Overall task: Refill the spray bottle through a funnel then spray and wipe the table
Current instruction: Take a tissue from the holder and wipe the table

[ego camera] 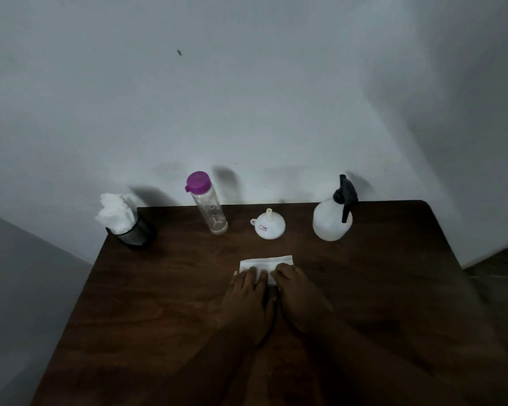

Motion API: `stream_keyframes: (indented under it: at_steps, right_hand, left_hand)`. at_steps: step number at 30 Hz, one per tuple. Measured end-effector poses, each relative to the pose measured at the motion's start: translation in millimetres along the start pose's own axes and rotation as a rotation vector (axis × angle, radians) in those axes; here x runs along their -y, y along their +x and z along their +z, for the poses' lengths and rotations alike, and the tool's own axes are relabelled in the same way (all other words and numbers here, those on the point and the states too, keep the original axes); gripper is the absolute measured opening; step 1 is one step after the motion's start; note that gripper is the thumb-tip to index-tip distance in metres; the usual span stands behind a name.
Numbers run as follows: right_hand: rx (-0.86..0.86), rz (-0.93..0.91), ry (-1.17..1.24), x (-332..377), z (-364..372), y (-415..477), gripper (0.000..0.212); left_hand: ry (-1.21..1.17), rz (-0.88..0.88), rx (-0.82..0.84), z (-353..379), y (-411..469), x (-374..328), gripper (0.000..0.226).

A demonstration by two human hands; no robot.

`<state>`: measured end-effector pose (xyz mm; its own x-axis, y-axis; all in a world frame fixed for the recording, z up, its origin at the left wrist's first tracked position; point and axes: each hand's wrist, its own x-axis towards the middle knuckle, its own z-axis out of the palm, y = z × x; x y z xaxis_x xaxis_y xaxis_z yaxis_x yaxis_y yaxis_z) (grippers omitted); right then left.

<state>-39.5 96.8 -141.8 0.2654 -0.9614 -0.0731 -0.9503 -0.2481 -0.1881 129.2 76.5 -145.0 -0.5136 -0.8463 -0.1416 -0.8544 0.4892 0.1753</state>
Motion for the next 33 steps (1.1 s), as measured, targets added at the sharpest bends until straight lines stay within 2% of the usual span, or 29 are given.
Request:
stream_keyframes:
  at_steps: [2, 7, 13, 14, 16, 19, 20, 21, 25, 26, 29, 31, 33]
  right_hand:
    - [-0.024, 0.030, 0.001, -10, 0, -10, 0.068]
    - [-0.088, -0.054, -0.030, -32, -10, -31, 0.065]
    - [-0.084, 0.050, 0.050, -63, -11, -54, 0.099]
    - [-0.060, 0.058, 0.067, -68, -13, -59, 0.098]
    - [0.006, 0.082, 0.056, -77, -19, -72, 0.083]
    - [-0.030, 0.125, 0.046, -95, -19, -90, 0.056]
    - [-0.020, 0.172, 0.026, -100, -19, -95, 0.054]
    - [0.022, 0.205, 0.014, -104, -19, -100, 0.054]
    - [-0.017, 0.224, -0.128, -126, -3, -126, 0.054]
    - [0.001, 0.261, -0.148, -131, 4, -132, 0.059]
    - [0.055, 0.466, 0.055, -125, -5, -131, 0.087]
    - [0.042, 0.547, 0.154, -117, -20, -135, 0.078]
    - [0.081, 0.572, 0.150, -107, -12, -137, 0.071]
  left_hand:
    - [0.005, 0.019, 0.011, 3, 5, -10, 0.064]
    - [-0.010, 0.061, 0.011, 5, 16, -41, 0.064]
    - [-0.012, 0.125, 0.042, 7, 34, -79, 0.063]
    - [-0.011, 0.131, 0.049, 8, 38, -85, 0.063]
    - [-0.016, 0.149, 0.078, 9, 46, -100, 0.063]
    - [-0.013, 0.183, 0.085, 10, 55, -121, 0.062]
    - [-0.009, 0.194, 0.087, 10, 57, -128, 0.062]
    - [-0.008, 0.209, 0.095, 10, 58, -135, 0.063]
    - [-0.009, 0.264, 0.132, 11, 65, -163, 0.063]
    - [-0.006, 0.280, 0.139, 12, 66, -169, 0.063]
    - [0.010, 0.319, 0.181, 15, 67, -180, 0.063]
    - [0.028, 0.352, 0.206, 12, 65, -180, 0.062]
    - [0.042, 0.382, 0.211, 7, 62, -177, 0.061]
